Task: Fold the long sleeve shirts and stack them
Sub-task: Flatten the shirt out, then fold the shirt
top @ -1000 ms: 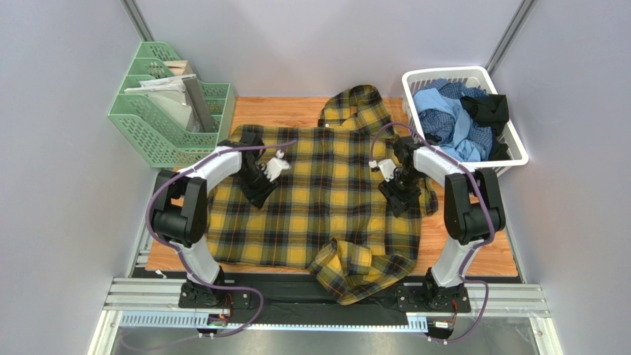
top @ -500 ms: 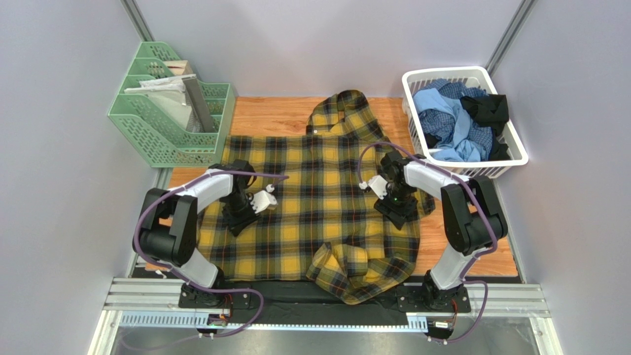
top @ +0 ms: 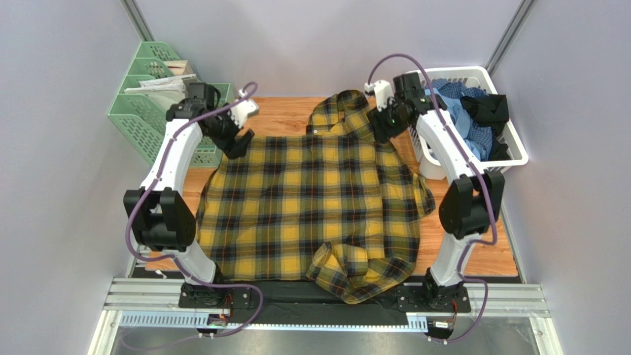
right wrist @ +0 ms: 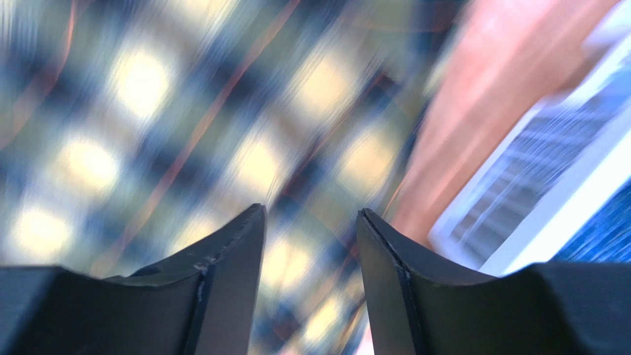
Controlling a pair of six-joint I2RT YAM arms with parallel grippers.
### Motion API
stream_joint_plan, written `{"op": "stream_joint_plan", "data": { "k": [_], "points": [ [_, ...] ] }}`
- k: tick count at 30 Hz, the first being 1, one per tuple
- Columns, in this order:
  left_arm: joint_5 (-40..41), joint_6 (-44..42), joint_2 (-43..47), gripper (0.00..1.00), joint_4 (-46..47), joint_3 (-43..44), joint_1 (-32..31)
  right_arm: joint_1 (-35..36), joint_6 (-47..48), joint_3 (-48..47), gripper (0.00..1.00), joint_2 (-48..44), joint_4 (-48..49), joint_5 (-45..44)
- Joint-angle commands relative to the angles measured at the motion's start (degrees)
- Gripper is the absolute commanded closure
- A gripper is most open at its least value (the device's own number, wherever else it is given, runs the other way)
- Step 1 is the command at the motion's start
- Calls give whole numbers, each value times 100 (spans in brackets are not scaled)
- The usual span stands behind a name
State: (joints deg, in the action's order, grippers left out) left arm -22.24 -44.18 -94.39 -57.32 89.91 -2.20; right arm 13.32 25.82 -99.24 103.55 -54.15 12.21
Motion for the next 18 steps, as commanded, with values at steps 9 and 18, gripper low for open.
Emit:
{"op": "stream_joint_plan", "data": {
  "k": [9,18],
  "points": [
    [-272,1114,-1176,12,1603,1317,545,-119,-1334,-3013,45,3338,2179,-877],
    [-343,850,-2038,15,1364,1749,738,-216,-1238,-2768,44,3734,3103,-992]
  ]
}}
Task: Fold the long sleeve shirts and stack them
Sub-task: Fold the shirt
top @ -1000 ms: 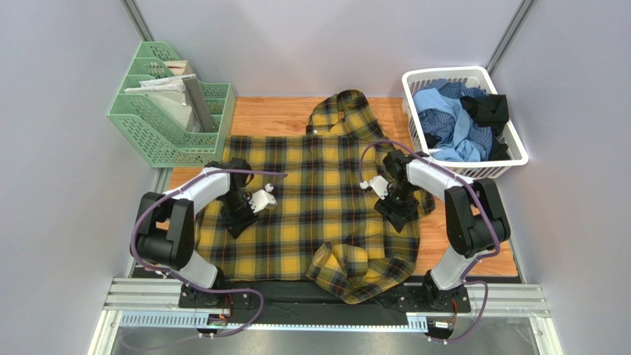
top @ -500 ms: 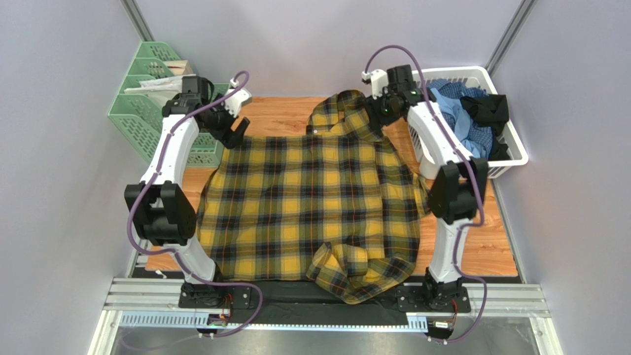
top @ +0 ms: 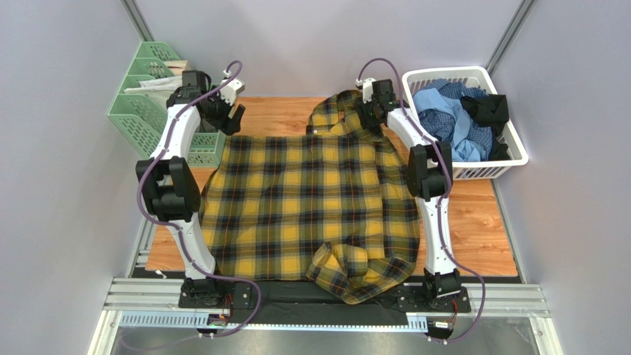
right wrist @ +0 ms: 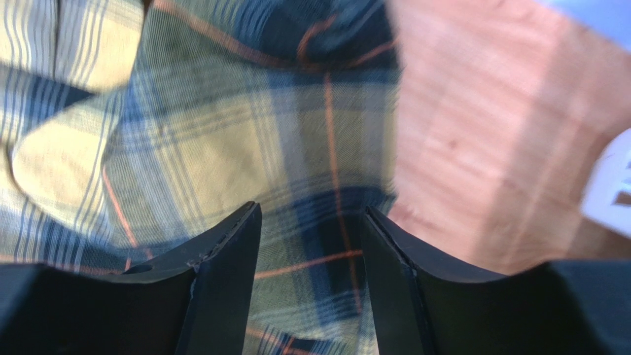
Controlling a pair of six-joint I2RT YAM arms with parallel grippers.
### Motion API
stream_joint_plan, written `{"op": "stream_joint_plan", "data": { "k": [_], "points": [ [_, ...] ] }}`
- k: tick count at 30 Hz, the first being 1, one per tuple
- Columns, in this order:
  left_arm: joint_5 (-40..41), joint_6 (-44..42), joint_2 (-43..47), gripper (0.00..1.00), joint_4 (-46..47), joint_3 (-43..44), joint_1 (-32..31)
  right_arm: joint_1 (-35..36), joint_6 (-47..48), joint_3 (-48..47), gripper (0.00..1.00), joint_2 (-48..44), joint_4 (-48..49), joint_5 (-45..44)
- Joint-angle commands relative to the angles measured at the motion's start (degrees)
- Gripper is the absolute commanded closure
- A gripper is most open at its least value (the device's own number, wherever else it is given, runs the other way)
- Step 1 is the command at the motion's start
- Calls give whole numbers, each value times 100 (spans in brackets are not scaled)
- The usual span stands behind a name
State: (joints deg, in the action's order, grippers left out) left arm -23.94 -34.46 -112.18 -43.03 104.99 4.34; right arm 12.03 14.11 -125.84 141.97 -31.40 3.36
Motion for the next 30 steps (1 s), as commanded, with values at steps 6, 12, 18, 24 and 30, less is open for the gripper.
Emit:
{"op": "stream_joint_plan", "data": {
  "k": [6,12,18,24,30],
  "points": [
    [-189,-447,-1199,20,-890,1216,93,-271,56,148,45,-100,1022,-2],
    [47,-746,-1841,22,-1313,2068,85,-324,127,156,48,23,969,446],
    [258,-922,-2114,23,-1358,2245,85,-342,136,-194,52,304,715,771],
    [478,-1098,-2308,24,-1358,2307,93,-368,268,-748,53,594,258,1018],
    [584,-1142,-2423,25,-1349,2474,85,-377,531,-671,95,586,-77,983]
  ]
}}
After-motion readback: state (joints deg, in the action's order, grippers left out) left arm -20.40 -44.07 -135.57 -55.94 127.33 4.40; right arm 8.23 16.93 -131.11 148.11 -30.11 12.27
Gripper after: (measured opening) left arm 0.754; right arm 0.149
